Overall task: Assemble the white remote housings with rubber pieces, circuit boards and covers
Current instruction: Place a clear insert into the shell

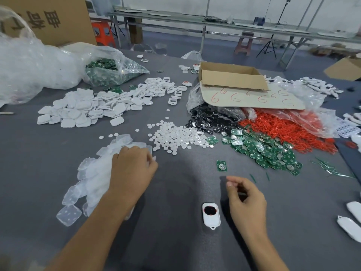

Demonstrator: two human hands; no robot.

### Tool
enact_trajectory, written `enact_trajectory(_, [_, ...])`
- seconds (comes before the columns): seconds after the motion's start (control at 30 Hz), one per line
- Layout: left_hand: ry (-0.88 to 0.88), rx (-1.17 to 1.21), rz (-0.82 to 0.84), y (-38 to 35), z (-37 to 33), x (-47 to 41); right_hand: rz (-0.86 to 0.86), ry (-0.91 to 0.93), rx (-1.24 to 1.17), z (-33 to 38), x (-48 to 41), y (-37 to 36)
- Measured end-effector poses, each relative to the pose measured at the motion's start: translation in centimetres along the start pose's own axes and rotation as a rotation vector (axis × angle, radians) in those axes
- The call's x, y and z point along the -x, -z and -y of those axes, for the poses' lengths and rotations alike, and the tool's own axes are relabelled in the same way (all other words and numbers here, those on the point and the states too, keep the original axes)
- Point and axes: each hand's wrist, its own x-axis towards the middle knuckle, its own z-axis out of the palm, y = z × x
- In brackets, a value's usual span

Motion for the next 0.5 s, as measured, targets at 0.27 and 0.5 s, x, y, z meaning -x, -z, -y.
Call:
enact_trajectory(0.27, [0.250,1.304,0.274,2.4,-3.4,2.7,0.485,-0.017,-0.386,8.8,0.1,-1.8])
enact_trajectory(0.5, [0.166,1.360,0.270,2.6,-4.9,6.0,0.549,-0.010,-0.504,9.5,0.6,-1.8])
